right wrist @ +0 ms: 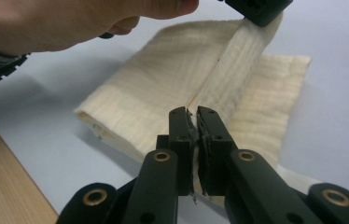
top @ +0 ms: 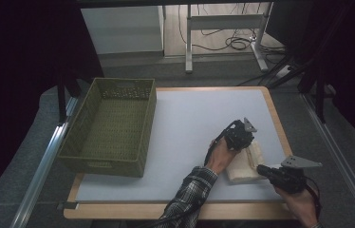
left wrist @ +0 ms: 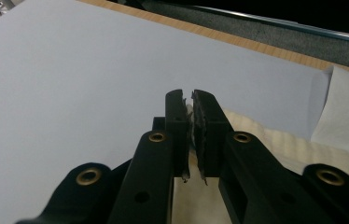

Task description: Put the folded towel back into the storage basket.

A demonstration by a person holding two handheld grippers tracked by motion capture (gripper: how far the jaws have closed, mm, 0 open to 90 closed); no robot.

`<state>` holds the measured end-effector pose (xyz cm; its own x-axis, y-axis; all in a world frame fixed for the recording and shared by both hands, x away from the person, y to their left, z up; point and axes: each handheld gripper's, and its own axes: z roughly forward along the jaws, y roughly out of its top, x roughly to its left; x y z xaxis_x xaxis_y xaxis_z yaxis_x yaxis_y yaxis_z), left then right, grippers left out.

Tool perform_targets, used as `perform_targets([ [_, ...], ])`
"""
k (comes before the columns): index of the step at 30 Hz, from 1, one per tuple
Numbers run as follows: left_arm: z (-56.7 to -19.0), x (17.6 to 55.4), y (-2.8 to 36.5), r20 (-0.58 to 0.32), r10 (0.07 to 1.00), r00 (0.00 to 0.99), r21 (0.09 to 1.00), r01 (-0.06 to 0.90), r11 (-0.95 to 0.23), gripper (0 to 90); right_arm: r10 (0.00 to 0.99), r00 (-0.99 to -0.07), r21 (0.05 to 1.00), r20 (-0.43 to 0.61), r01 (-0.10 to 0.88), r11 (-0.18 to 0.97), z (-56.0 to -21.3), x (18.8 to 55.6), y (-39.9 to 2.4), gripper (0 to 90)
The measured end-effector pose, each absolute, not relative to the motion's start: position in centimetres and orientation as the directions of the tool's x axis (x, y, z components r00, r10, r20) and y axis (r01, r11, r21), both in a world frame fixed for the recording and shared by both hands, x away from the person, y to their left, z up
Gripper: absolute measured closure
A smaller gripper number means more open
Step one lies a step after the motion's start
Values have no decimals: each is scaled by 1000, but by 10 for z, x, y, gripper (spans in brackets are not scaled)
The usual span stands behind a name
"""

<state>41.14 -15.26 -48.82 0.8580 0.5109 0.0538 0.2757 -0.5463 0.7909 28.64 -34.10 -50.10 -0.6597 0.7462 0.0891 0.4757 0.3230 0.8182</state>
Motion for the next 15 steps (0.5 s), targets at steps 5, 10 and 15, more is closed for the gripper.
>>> perform_targets([
  [5, -494, 416, -158, 51, 515, 856, 768, 296, -568, 832, 761, -641, 811, 101, 496, 311, -508, 289, -346, 842],
  [10, -497, 420, -157, 5, 529, 849, 781, 327, -532, 666, 768, -633, 807, 102, 504, 308, -512, 290, -348, 799],
  [15, -491, 423, -149, -83, 547, 833, 817, 371, -441, 488, 784, -614, 818, 89, 494, 294, -503, 287, -354, 742],
])
